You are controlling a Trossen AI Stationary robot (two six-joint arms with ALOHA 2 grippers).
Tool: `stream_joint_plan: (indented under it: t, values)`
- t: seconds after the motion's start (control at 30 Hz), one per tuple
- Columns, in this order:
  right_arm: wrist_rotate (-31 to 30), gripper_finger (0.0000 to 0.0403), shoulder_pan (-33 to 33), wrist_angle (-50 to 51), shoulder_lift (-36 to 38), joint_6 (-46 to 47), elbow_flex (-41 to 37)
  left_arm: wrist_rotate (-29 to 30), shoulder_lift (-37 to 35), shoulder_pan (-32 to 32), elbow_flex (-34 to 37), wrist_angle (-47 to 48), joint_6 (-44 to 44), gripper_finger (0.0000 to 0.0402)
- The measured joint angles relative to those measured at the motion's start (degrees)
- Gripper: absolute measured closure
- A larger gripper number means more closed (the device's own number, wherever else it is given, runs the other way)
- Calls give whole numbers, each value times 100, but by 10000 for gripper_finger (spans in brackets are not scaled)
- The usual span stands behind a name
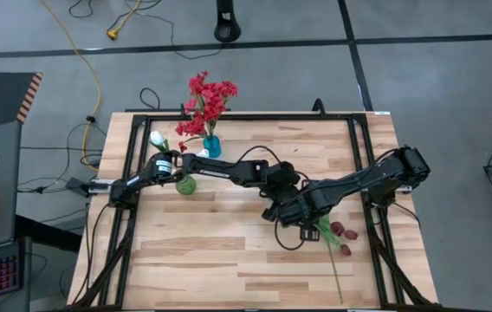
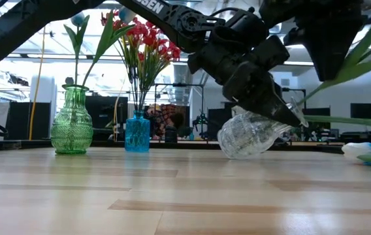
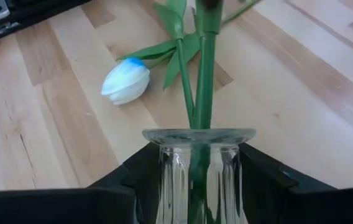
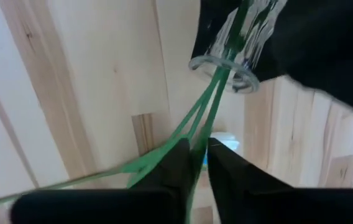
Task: Sort flowers into vase by color
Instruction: Adjust the transparent vase by standing it upright on the table
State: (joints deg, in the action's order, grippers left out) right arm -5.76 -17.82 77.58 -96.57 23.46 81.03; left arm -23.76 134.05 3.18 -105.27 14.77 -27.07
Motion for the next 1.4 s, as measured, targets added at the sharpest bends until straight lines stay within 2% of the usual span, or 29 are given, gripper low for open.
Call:
stream_joint_plan:
  t: [0.2, 0.37, 0.67, 0.87, 1.13, 1.4]
  values:
    - [-37, 253, 2, 8, -2, -12, 0, -134, -25, 0, -10, -19, 79, 251]
    - [-37, 229, 2, 15, -2, -156, 0, -352, -25, 15, -10, -185, 292, 248]
    - [-227, 226, -33, 235, 15, -145, 0, -357, -25, 24, -10, -193, 337, 253]
    - [-303, 226, -182, 195, 418, 238, 0, -397, -25, 34, -10, -213, 373, 245]
    - [-967, 226, -506, 116, 1325, 1199, 0, -993, -25, 191, -10, -318, 796, 253]
    - [-1446, 226, -757, 127, 1983, 1697, 0, -1626, -32, 348, -10, -596, 1239, 253]
